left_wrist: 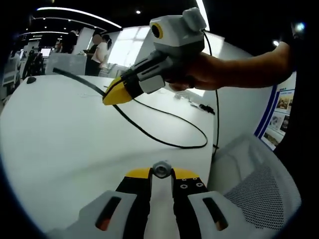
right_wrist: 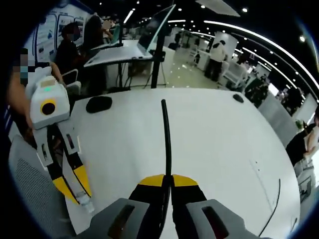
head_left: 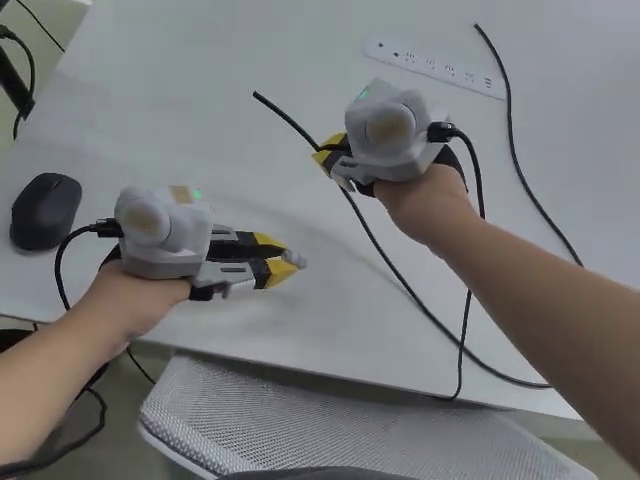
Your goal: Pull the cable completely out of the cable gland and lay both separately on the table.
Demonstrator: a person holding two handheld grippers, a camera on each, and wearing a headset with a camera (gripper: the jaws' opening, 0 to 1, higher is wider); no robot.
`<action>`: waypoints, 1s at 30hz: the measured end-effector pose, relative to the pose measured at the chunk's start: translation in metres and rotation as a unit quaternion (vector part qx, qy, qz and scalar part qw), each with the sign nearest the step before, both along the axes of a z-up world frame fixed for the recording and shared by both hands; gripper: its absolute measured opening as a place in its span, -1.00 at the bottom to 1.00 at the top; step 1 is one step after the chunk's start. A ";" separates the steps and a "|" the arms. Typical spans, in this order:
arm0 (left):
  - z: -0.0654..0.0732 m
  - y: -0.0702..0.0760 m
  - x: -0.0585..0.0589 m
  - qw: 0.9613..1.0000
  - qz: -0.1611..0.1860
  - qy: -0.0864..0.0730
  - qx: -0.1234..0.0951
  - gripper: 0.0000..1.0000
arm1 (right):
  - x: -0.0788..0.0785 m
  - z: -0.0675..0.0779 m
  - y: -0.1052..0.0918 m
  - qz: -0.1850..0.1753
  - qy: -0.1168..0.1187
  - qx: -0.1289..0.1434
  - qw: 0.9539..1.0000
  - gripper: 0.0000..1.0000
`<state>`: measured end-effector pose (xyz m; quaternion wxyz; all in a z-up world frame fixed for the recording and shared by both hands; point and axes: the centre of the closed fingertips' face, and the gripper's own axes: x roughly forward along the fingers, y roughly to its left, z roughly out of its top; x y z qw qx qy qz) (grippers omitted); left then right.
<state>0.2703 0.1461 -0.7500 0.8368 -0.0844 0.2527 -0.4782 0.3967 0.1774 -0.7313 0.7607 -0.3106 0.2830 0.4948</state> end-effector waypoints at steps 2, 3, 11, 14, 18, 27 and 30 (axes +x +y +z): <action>-0.006 0.001 0.000 1.000 0.003 0.002 0.004 -0.69 | -0.002 -0.010 0.005 0.010 0.005 -0.012 1.000 -1.00; -0.008 0.002 0.001 1.000 0.005 0.001 0.005 -0.69 | -0.003 -0.014 0.007 0.018 0.006 -0.017 1.000 -1.00; -0.028 0.009 0.002 1.000 0.018 0.013 0.015 -0.69 | -0.021 -0.043 0.022 0.056 0.028 -0.035 0.997 -1.00; -0.033 0.012 0.002 0.999 0.023 0.016 0.016 -0.69 | -0.029 -0.048 0.027 0.070 0.037 -0.035 0.996 -1.00; -0.039 0.015 0.002 0.999 0.028 0.019 0.019 -0.69 | -0.036 -0.057 0.032 0.091 0.041 -0.048 0.994 -1.00; -0.049 0.022 0.007 0.998 0.047 0.019 0.022 -0.69 | -0.042 -0.071 0.035 0.088 0.065 -0.046 0.993 -1.00; -0.052 0.022 0.007 0.998 0.051 0.021 0.021 -0.69 | -0.044 -0.076 0.035 0.090 0.068 -0.052 0.992 -1.00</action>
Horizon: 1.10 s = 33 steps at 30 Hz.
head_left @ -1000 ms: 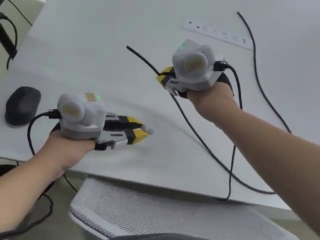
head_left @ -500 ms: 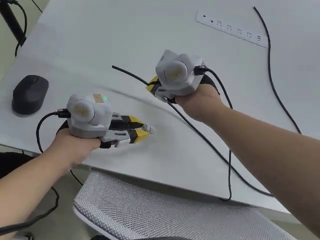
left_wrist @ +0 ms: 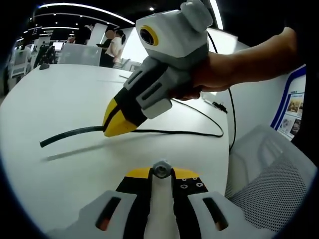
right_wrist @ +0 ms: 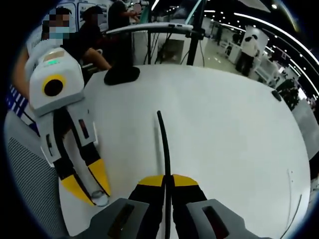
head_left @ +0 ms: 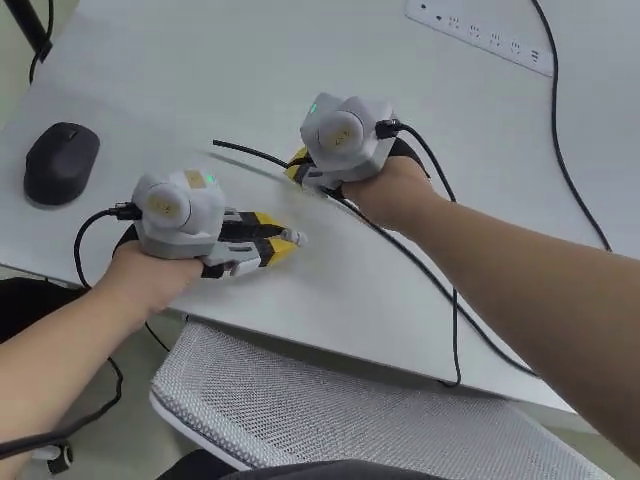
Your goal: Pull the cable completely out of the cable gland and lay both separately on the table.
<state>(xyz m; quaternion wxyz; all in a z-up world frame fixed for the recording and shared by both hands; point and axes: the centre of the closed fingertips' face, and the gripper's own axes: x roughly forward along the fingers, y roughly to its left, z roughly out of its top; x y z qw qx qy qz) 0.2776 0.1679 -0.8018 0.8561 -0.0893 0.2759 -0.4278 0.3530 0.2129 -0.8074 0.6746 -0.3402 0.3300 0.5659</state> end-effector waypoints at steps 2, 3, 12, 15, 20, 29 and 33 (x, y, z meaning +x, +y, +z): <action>-0.001 0.000 0.000 1.000 0.002 0.001 0.000 -0.69 | -0.001 -0.001 0.000 0.002 0.000 -0.002 1.000 -1.00; -0.002 0.000 0.000 1.000 0.002 0.002 0.000 -0.69 | -0.001 -0.001 0.000 0.003 -0.001 -0.003 1.000 -1.00; -0.004 0.000 0.001 1.000 -0.002 -0.002 0.005 -0.69 | 0.000 -0.007 0.000 -0.005 0.009 -0.008 1.000 -1.00; -0.005 0.002 0.002 1.000 0.000 -0.002 0.010 -0.69 | -0.001 -0.008 0.000 -0.011 0.014 -0.011 1.000 -1.00; -0.006 0.002 0.003 1.000 0.000 -0.004 0.013 -0.69 | -0.003 -0.012 -0.002 -0.009 0.016 -0.018 1.000 -0.99; -0.006 0.005 0.004 0.999 -0.007 -0.012 0.029 -0.69 | -0.001 -0.013 -0.003 -0.005 0.013 -0.020 1.000 -0.95; -0.006 0.005 0.002 0.999 -0.009 -0.010 0.035 -0.68 | 0.000 -0.012 -0.003 -0.007 0.008 -0.021 1.000 -0.90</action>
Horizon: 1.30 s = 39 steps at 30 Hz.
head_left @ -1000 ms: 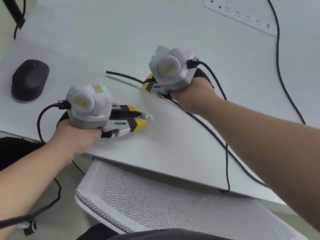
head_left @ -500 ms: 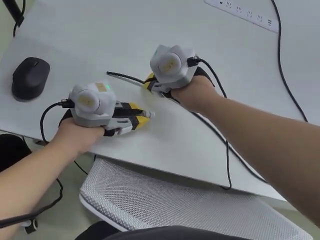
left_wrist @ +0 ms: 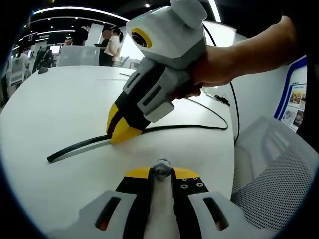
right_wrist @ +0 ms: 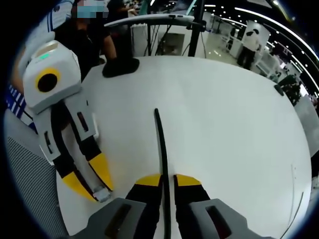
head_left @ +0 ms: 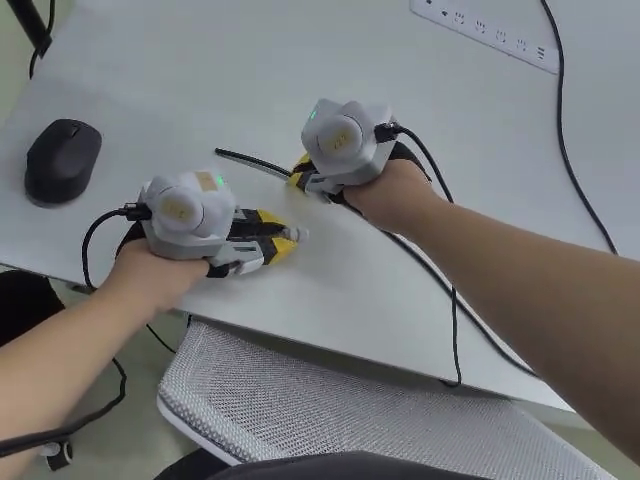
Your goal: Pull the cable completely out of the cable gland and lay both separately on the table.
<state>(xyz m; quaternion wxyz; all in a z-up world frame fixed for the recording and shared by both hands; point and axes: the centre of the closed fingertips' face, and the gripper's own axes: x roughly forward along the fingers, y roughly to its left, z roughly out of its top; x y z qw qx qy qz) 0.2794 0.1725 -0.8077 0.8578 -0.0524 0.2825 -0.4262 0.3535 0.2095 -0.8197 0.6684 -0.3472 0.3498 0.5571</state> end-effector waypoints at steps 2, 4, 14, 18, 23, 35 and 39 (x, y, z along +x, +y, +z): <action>0.000 0.001 0.000 1.000 0.001 -0.002 0.007 -0.68 | 0.001 0.000 0.000 0.001 -0.005 -0.001 1.000 -0.87; -0.001 0.000 0.001 1.000 0.005 0.003 0.010 -0.68 | 0.001 0.000 -0.001 0.001 -0.005 -0.002 1.000 -0.85; 0.001 -0.001 -0.001 1.000 0.006 0.005 0.018 -0.60 | 0.010 0.008 -0.005 -0.048 0.004 0.025 0.999 -0.66; 0.010 0.001 0.000 1.000 0.013 0.000 0.013 -0.56 | 0.015 0.021 -0.013 -0.077 0.011 0.045 0.996 -0.57; 0.012 0.005 0.000 1.000 0.020 -0.001 0.019 -0.44 | 0.017 0.037 -0.026 -0.101 0.015 0.065 0.993 -0.42; 0.051 0.008 -0.011 0.999 0.029 -0.010 -0.016 -0.17 | 0.002 0.081 -0.053 -0.135 0.022 0.129 0.982 -0.07; 0.068 0.007 -0.014 0.999 0.025 -0.019 -0.020 -0.03 | -0.006 0.098 -0.059 -0.141 0.019 0.160 0.977 0.03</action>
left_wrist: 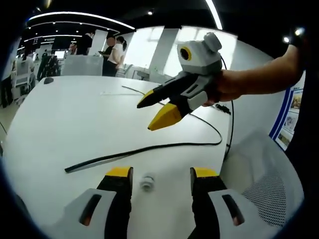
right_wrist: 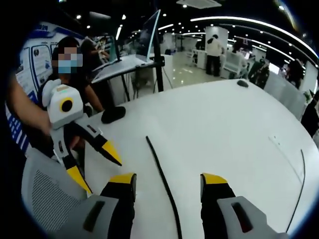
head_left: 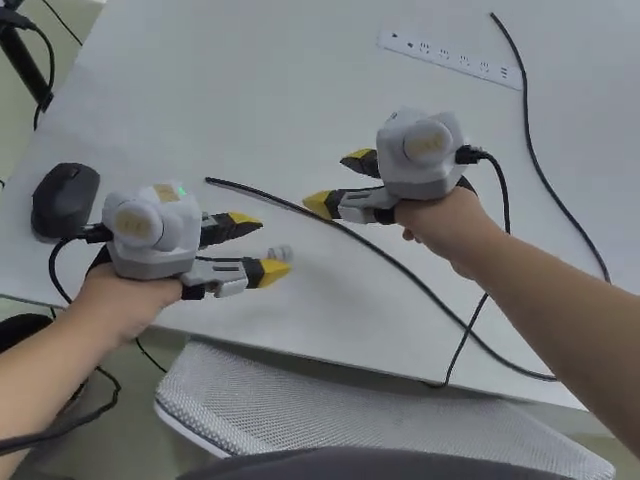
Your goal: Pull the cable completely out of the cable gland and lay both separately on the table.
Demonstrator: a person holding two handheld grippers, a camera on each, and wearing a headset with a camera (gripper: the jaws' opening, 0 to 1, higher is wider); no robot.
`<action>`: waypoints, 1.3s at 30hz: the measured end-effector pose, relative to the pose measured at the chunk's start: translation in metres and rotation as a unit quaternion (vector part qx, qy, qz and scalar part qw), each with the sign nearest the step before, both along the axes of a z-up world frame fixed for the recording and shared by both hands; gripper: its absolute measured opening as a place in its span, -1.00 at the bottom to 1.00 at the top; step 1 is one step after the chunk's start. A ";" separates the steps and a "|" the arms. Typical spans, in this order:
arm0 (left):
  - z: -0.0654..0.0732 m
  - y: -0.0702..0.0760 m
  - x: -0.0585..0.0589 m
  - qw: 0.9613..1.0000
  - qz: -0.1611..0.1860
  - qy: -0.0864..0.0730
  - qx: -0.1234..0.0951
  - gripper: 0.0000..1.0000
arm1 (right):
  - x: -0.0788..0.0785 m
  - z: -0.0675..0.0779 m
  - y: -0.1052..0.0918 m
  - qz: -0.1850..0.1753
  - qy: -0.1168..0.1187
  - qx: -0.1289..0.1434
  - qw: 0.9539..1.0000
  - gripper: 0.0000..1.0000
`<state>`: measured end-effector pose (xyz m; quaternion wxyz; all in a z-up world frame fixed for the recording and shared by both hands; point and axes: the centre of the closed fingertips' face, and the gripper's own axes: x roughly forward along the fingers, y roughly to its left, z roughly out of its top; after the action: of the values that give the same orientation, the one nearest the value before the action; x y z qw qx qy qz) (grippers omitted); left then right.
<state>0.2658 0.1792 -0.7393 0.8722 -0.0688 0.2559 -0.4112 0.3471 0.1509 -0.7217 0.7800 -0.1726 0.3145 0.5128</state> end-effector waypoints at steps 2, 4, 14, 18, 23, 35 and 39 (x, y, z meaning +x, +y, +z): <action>0.005 0.000 -0.001 1.000 0.000 -0.001 -0.001 0.01 | -0.005 0.005 -0.003 0.001 -0.001 0.005 1.000 0.07; 0.010 0.000 -0.001 1.000 0.000 -0.001 -0.001 0.06 | -0.008 0.011 -0.008 -0.001 -0.004 0.013 1.000 0.10; 0.030 0.005 -0.006 1.000 0.014 0.003 0.007 0.21 | -0.028 0.057 -0.043 -0.030 -0.012 0.078 0.996 0.31; 0.044 0.004 -0.008 1.000 0.019 0.003 0.007 0.29 | -0.040 0.069 -0.066 -0.058 -0.006 0.105 0.993 0.33; 0.055 0.003 -0.008 1.000 0.024 0.000 0.003 0.36 | -0.053 0.078 -0.087 -0.077 -0.006 0.121 0.990 0.37; 0.074 -0.001 -0.015 0.999 0.037 -0.009 0.013 0.56 | -0.084 0.088 -0.137 -0.130 0.015 0.165 0.978 0.49; 0.077 -0.002 -0.020 0.999 0.042 -0.004 0.014 0.60 | -0.091 0.078 -0.157 -0.143 0.013 0.162 0.976 0.55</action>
<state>0.2460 0.1768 -0.6619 0.8903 -0.0657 0.2554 -0.3712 0.2565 -0.0064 -0.6441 0.8589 0.0092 0.2589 0.4418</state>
